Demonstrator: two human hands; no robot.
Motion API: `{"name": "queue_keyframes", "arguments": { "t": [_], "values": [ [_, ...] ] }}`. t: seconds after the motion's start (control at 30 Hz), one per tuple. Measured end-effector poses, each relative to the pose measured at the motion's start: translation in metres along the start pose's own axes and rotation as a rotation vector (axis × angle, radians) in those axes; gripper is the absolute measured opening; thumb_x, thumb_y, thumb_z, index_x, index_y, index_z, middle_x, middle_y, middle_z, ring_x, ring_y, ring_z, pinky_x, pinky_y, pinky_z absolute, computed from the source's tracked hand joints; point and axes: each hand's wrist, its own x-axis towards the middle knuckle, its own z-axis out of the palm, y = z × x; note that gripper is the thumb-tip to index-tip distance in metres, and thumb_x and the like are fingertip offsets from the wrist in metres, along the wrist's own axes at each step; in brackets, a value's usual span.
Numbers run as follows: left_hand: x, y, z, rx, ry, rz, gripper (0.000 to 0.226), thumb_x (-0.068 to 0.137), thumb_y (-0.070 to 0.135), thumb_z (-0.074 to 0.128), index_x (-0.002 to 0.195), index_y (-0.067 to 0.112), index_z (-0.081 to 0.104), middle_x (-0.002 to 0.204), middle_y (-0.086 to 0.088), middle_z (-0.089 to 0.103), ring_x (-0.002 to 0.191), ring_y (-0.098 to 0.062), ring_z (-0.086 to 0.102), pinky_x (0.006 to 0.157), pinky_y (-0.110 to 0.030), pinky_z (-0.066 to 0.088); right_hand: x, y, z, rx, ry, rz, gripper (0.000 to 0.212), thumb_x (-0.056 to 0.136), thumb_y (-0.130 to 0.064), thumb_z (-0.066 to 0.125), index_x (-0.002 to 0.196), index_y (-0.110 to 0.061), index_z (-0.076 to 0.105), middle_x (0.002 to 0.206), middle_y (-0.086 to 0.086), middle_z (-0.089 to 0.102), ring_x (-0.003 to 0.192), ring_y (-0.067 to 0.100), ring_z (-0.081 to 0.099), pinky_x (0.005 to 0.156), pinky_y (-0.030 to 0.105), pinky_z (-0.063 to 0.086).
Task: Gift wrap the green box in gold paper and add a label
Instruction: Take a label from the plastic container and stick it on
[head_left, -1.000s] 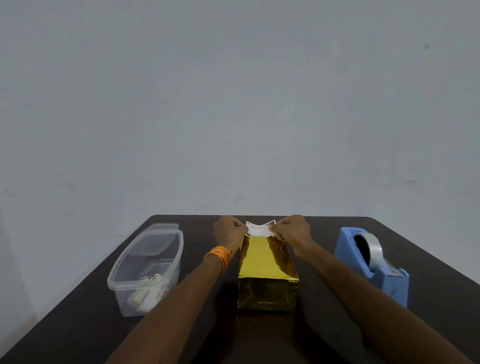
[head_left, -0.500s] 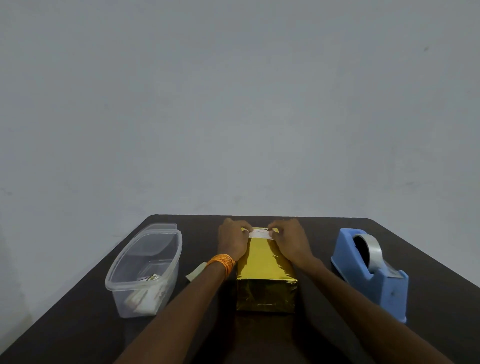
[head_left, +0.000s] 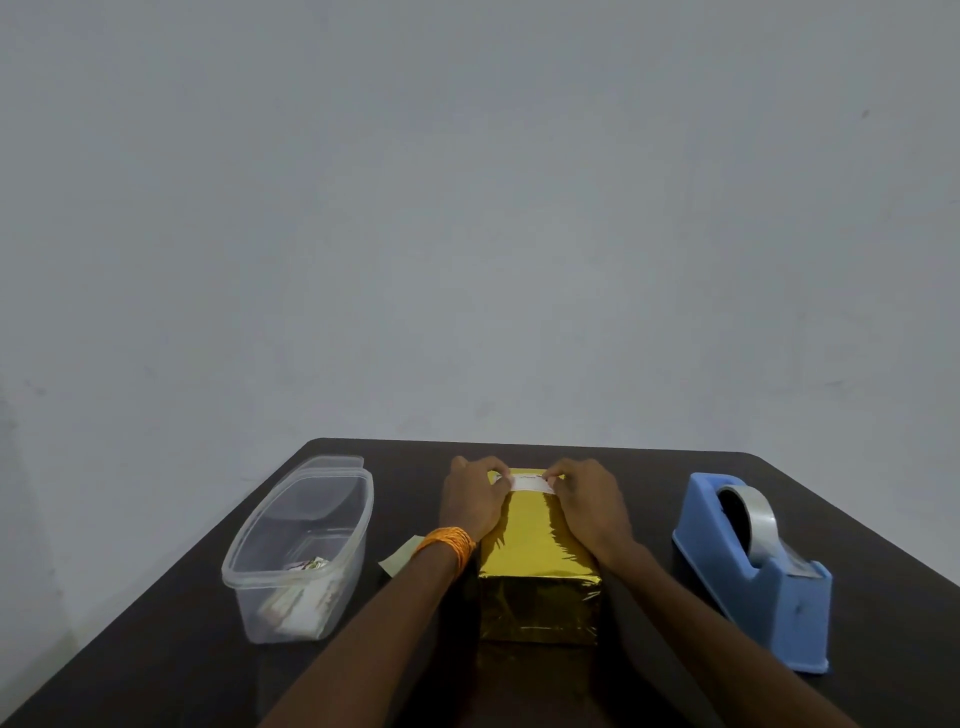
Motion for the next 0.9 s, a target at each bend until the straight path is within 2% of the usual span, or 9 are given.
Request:
{"name": "queue_keyframes", "arguments": {
  "t": [0.13,0.27,0.37,0.43,0.57,0.77,0.9],
  "values": [
    [0.0,-0.001,0.0,-0.012,0.0,-0.011,0.019,0.096,0.033,0.059,0.108,0.023,0.07,0.119,-0.009,0.05,0.107,-0.023,0.054,0.08,-0.021,0.04,-0.006,-0.003,-0.001,0.002,0.053,0.077,0.019,0.1,-0.029,0.056,0.105,-0.022,0.072,0.1,-0.004,0.071,0.09,0.009,0.063,0.07,0.022,0.046],
    [0.0,0.0,0.0,-0.009,0.002,-0.014,0.02,0.097,0.031,0.058,0.108,0.021,0.07,0.118,-0.01,0.051,0.106,-0.024,0.055,0.082,-0.022,0.042,-0.003,-0.003,-0.002,0.078,0.02,0.128,0.016,0.098,-0.028,0.057,0.101,-0.019,0.071,0.098,-0.001,0.072,0.089,0.011,0.064,0.07,0.022,0.048],
    [0.002,-0.002,0.001,-0.011,-0.008,-0.015,0.019,0.097,0.031,0.058,0.108,0.02,0.069,0.119,-0.01,0.05,0.107,-0.024,0.055,0.082,-0.021,0.041,0.005,0.003,-0.005,0.193,-0.061,0.187,0.013,0.092,-0.034,0.065,0.094,-0.022,0.07,0.098,-0.002,0.07,0.092,0.014,0.064,0.079,0.036,0.058],
    [0.002,-0.004,0.002,-0.016,-0.018,-0.016,0.019,0.097,0.03,0.059,0.108,0.019,0.069,0.119,-0.01,0.05,0.108,-0.025,0.055,0.082,-0.021,0.041,0.007,0.005,-0.007,0.231,-0.1,0.207,0.01,0.089,-0.034,0.069,0.088,-0.024,0.069,0.096,-0.005,0.068,0.091,0.013,0.063,0.079,0.04,0.057],
    [0.002,-0.004,0.002,-0.036,-0.012,-0.028,0.018,0.097,0.029,0.058,0.106,0.018,0.069,0.118,-0.01,0.049,0.107,-0.025,0.054,0.082,-0.022,0.039,0.004,0.009,-0.011,0.318,-0.136,0.211,0.011,0.095,-0.022,0.061,0.086,-0.022,0.068,0.097,-0.005,0.067,0.092,0.015,0.062,0.081,0.043,0.055],
    [0.002,-0.003,0.003,-0.033,0.0,-0.028,0.021,0.101,0.021,0.052,0.109,0.018,0.07,0.118,-0.011,0.049,0.109,-0.025,0.054,0.084,-0.019,0.041,0.002,0.006,-0.01,0.32,-0.155,0.225,0.016,0.1,-0.023,0.052,0.088,-0.024,0.062,0.098,-0.003,0.065,0.097,0.016,0.06,0.081,0.036,0.05],
    [0.002,-0.002,0.002,0.0,0.006,-0.013,0.026,0.102,0.017,0.047,0.114,0.016,0.07,0.121,-0.011,0.048,0.109,-0.024,0.054,0.086,-0.018,0.04,-0.001,0.005,-0.013,0.362,-0.203,0.224,0.016,0.095,-0.033,0.063,0.095,-0.017,0.063,0.1,-0.003,0.063,0.096,0.014,0.059,0.074,0.027,0.046]
  ]
}}
